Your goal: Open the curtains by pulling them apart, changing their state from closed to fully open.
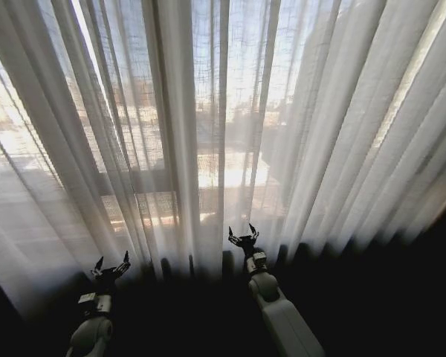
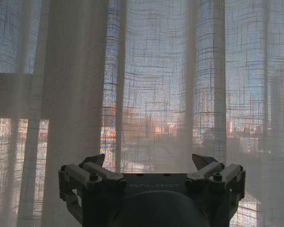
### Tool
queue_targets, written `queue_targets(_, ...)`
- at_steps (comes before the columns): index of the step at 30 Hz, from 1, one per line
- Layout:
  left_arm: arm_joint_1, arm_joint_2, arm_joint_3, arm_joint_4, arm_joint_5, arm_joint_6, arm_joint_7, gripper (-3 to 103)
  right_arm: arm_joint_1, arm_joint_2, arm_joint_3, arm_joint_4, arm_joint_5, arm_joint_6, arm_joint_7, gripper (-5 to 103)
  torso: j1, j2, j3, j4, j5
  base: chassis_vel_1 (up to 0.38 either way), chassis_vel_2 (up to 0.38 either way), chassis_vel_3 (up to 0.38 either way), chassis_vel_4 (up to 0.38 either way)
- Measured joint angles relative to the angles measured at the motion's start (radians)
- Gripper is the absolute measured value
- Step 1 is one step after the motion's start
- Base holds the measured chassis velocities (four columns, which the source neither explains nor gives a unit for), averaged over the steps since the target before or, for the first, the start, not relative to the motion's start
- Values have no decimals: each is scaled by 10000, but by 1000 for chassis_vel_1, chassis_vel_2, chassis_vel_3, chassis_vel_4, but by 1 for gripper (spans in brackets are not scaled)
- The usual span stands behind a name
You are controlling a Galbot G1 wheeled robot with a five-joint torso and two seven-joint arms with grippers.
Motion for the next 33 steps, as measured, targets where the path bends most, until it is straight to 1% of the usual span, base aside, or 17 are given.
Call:
queue_targets(5, 0, 0, 1, 0, 0, 0, 0, 100, 517, 170, -56, -581, -186, 124, 9, 100, -1, 0, 0, -3, 0, 0, 0, 0, 0)
queue_targets(8, 0, -1, 1, 0, 0, 0, 0, 100, 1069, 247, 4, -1161, -407, 181, 255, 100, 1, 0, 0, 0, 1, 0, 0, 0, 0)
queue_targets(12, 0, 0, 1, 0, 0, 0, 0, 100, 1389, 181, 184, -1447, -306, 35, 522, 100, 3, -1, 0, -2, 0, 0, 0, 0, 0)
queue_targets(15, 0, -1, 1, 0, 0, 0, 0, 100, 1530, 108, 317, -1652, -104, 42, 462, 100, 2, -1, 0, -2, 1, 0, 0, 0, 0)
queue_targets(17, 0, 0, 1, 0, 0, 0, 0, 100, 1688, 49, 475, -1915, 67, 193, 259, 100, 2, 0, 0, -4, 1, 0, 0, 0, 0)
queue_targets(21, 0, 0, 1, 0, -1, 0, 0, 100, 1853, 28, 540, -2167, 117, 322, 164, 100, 2, -1, 1, -3, 2, 0, 0, 0, 0)
queue_targets(26, 0, -1, 1, 0, 0, 0, 0, 100, 2277, 79, 578, -2628, -47, 358, 221, 100, 1, 0, 0, -3, 1, 0, 0, 0, 0)
queue_targets(33, 0, 0, 1, 0, 0, 0, 0, 100, 2872, 228, 708, -3462, -686, 414, 318, 100, 3, -3, 1, -2, 1, -10, 9, 22, -9)
